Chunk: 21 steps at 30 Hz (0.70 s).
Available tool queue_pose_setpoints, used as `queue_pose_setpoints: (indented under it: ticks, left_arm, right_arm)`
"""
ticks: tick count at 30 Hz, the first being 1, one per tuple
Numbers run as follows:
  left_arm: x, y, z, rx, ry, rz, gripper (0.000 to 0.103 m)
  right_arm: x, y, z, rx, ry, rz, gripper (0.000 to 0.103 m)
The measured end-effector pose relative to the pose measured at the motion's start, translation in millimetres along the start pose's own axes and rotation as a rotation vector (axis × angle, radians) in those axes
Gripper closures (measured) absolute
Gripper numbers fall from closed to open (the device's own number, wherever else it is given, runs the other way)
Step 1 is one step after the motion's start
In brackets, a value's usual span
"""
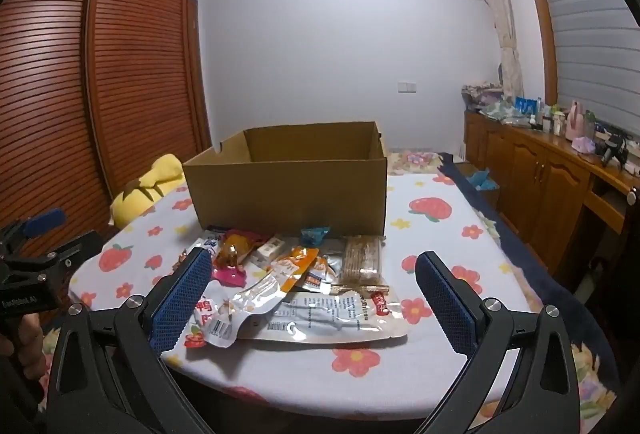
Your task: Organize snacks
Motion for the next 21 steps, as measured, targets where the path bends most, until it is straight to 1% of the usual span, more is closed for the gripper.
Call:
queue_pose_setpoints:
  ticks: [21]
  left_arm:
    - [-3.6,-1.7,-2.7,0.004,0.01,-0.005,0.0]
  right_arm:
    - [-1.4,0.1,2.9,0.002,0.0,-0.005,0.0]
Point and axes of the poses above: each gripper's, at about its wrist camera, not at the fingertips, and x roughly the way its jaws point, z to its left, y to its underside, the point moved 1 cm from there along x, roughly the way its jaws point, and after that the axes turned 15 degrees about z, right-handed, at the moved point
